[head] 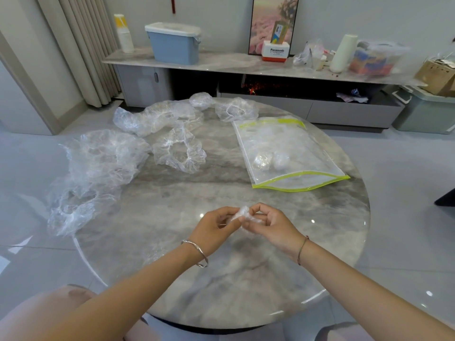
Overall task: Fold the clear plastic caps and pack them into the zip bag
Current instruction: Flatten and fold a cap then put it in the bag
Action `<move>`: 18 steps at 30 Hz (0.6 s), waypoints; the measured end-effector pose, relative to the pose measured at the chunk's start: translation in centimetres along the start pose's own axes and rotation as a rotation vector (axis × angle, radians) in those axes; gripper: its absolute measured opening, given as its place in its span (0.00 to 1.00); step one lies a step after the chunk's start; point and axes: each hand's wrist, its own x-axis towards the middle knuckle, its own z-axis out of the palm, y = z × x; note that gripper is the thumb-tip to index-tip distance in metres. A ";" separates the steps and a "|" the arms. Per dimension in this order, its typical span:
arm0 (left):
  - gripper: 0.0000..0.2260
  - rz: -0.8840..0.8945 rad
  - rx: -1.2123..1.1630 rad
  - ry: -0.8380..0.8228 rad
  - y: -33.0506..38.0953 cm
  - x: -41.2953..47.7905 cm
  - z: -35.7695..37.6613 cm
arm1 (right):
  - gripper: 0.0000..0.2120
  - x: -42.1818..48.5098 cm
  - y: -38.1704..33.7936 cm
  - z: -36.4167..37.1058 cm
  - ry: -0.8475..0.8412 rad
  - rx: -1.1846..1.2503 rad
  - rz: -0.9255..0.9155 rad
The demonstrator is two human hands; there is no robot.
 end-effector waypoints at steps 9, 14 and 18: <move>0.05 -0.216 -0.322 -0.009 1.6 1.9 2.0 | 0.16 0.0 0.2 -2.3 0.284 0.016 0.140; 0.05 -0.255 -0.288 -0.017 1.9 3.5 3.2 | 0.07 -0.3 -0.2 -3.9 0.134 0.447 0.297; 0.04 -0.192 -0.101 0.078 1.2 5.7 4.2 | 0.07 0.7 0.1 -5.8 0.328 0.281 0.224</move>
